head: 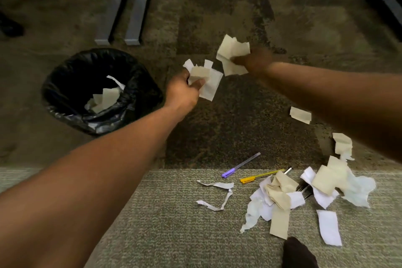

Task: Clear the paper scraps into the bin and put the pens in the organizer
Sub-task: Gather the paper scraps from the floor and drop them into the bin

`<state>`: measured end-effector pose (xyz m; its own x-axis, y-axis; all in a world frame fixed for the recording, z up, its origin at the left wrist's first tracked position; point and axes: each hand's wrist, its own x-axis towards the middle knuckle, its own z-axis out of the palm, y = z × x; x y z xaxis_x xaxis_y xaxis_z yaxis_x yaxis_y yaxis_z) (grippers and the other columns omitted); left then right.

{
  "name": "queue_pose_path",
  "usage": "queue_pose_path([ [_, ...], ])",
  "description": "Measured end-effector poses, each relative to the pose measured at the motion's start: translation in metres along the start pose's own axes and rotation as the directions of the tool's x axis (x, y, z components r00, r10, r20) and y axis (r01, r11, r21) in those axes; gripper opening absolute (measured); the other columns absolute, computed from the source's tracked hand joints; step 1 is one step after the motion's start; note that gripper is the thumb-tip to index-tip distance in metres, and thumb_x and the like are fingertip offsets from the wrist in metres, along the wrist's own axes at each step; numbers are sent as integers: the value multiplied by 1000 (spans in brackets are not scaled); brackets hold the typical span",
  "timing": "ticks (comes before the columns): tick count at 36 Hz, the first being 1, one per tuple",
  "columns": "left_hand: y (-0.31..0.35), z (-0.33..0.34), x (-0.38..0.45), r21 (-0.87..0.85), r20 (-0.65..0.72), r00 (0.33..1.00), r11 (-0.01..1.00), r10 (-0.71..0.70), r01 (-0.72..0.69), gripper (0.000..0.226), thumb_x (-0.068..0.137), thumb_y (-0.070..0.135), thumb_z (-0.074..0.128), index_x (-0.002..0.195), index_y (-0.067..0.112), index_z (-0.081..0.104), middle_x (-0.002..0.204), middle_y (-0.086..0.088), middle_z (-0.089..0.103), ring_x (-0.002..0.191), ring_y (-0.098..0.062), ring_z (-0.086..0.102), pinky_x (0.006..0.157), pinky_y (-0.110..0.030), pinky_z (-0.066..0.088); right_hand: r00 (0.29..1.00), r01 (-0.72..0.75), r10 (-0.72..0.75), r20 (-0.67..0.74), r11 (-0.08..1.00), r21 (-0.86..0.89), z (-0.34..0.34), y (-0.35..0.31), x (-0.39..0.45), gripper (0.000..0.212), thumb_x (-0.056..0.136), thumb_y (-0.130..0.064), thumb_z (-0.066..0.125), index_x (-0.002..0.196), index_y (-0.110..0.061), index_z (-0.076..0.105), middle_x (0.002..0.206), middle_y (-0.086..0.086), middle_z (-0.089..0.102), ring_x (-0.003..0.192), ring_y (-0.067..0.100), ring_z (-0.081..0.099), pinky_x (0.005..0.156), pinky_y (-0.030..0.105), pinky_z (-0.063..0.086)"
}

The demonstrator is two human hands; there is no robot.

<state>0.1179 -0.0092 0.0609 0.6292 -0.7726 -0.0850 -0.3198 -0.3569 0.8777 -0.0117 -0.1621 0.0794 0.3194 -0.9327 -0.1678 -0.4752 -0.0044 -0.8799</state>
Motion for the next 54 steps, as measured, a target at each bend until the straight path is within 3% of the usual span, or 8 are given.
queue_pose_path([
  [8, -9, -72, 13, -33, -269, 962, 998, 41, -51, 28, 90, 28, 66, 115, 15, 65, 111, -1, 70, 102, -17, 64, 87, -25, 47, 990, -8, -21, 141, 979, 205, 69, -66, -7, 50, 82, -27, 76, 126, -14, 57, 118, 3, 66, 92, 18, 67, 73, 36, 60],
  [16, -23, -150, 24, -180, -560, 821, 984, -109, 9, 23, 89, 30, 68, 106, 15, 68, 93, 10, 67, 87, -7, 63, 73, -11, 49, 967, 27, -117, 228, 931, 365, 130, -124, -32, 25, 87, -24, 72, 106, -13, 60, 99, 2, 67, 84, 20, 67, 45, 22, 51],
  [19, -31, -174, 24, -125, -609, 786, 991, -112, 44, 23, 89, 29, 69, 104, 13, 67, 94, 6, 68, 84, -10, 63, 76, -22, 51, 946, 72, -182, 267, 925, 374, 151, -137, -42, 30, 88, -23, 71, 113, -8, 62, 107, 7, 68, 86, 21, 67, 45, 20, 50],
  [27, -50, -195, 15, 431, -461, 867, 807, -187, 404, 51, 88, 34, 63, 131, 12, 48, 132, -14, 54, 127, -36, 41, 101, -41, 39, 797, 146, -113, 594, 989, -7, 189, -149, -66, 39, 82, -30, 76, 113, -13, 58, 98, -1, 60, 93, 14, 62, 63, 22, 59],
  [32, -51, -184, 8, 495, -400, 916, 834, -31, 245, 53, 87, 21, 60, 138, 14, 46, 128, -10, 57, 125, -32, 41, 103, -39, 39, 845, 318, -233, 482, 943, -100, 180, -135, -60, 49, 86, -30, 72, 127, -13, 52, 110, 2, 57, 96, 17, 63, 69, 26, 59],
  [42, -21, -115, 5, 374, -162, 921, 886, 353, -274, 22, 82, 21, 55, 102, 17, 63, 99, -1, 64, 97, -20, 60, 85, -33, 51, 857, 472, -335, 391, 814, -339, 107, -61, -49, 20, 87, -36, 66, 99, -20, 68, 95, 1, 67, 89, 18, 64, 76, 29, 52],
  [45, -16, -85, 3, 336, -90, 914, 876, 396, -346, 22, 83, 19, 55, 102, 15, 65, 95, -1, 65, 92, -19, 61, 82, -32, 50, 866, 474, -324, 381, 773, -421, 80, -32, -49, 13, 86, -36, 65, 79, -28, 58, 78, -9, 60, 75, 12, 56, 55, 17, 40],
  [54, -17, -4, -11, 285, 64, 903, 859, 425, -425, 17, 85, 20, 60, 101, 23, 66, 95, 7, 62, 89, -8, 59, 78, -22, 47, 878, 453, -213, 429, 662, -597, 1, 52, -72, 13, 85, -18, 65, 96, -11, 62, 89, 12, 65, 83, 27, 61, 65, 28, 40],
])
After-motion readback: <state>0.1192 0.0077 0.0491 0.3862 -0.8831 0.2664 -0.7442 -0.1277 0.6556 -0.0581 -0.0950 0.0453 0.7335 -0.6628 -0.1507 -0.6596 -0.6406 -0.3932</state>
